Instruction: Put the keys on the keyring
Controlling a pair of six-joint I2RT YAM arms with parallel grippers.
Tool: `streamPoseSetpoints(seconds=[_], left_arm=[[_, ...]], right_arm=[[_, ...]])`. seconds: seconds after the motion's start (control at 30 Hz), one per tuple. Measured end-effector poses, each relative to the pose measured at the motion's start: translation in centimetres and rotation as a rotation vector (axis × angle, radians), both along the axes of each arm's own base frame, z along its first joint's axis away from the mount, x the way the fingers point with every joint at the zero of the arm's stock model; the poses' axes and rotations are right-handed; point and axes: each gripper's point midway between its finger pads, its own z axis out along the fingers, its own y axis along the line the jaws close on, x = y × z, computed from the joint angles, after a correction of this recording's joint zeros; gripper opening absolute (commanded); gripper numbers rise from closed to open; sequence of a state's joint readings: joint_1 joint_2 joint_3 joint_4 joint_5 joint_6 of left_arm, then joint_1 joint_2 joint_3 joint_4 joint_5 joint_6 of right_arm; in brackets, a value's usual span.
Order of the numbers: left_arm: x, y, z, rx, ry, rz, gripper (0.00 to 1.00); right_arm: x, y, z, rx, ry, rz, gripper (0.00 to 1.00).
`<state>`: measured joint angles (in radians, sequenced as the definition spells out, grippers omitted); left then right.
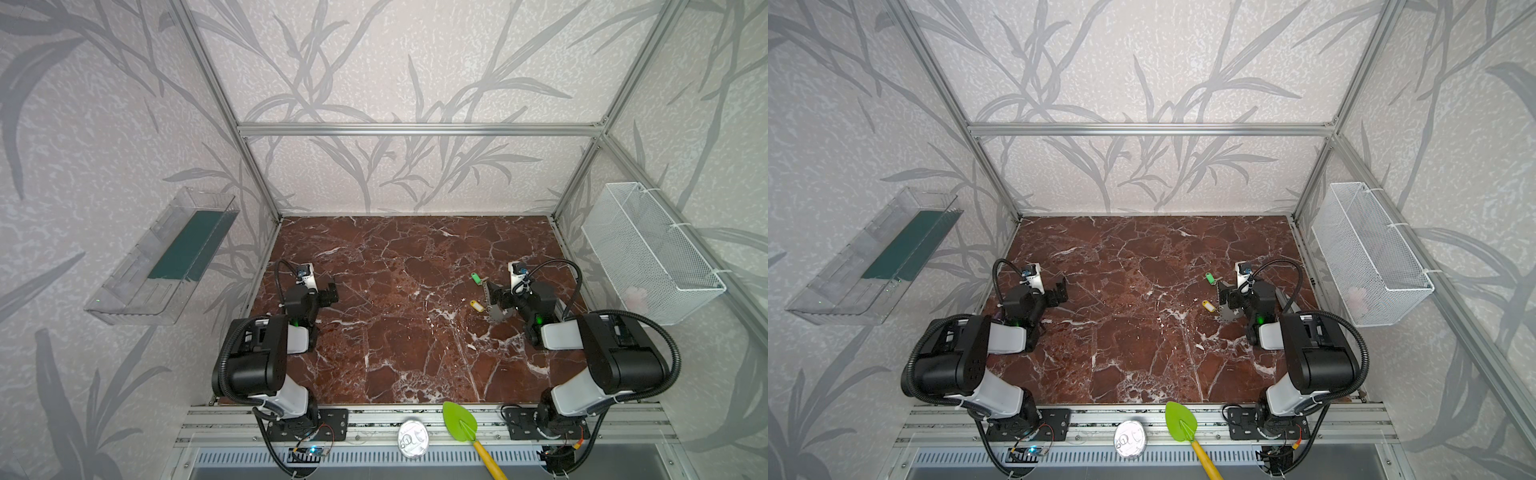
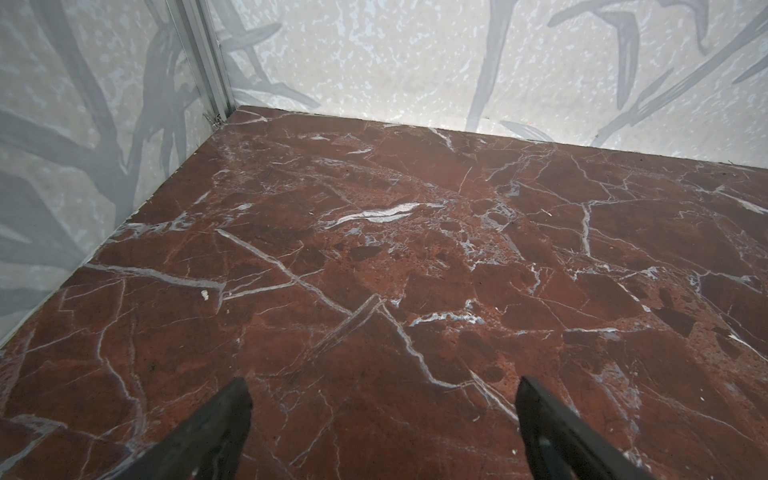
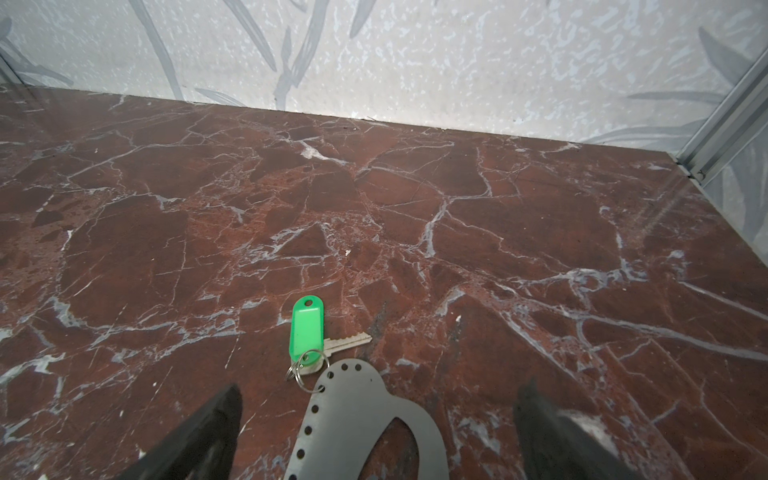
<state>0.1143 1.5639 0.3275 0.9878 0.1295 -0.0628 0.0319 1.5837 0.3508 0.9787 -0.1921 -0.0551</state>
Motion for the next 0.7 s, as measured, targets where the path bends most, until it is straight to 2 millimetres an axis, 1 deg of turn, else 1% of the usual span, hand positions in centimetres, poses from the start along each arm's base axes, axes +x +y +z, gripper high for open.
streamPoseSetpoints(seconds=[0.47,0.7], left_arm=[[0.00,0.00,0.00,0.000,0.000,0.000,0.99],[0.01,0.00,0.01,0.000,0.000,0.000,0.99]], right_arm=[[0.00,0.01,-0.03,-0.002,0.001,0.001,0.99],[0.04,0.46,-0.08,-0.015,0.004,0.012,0.99]])
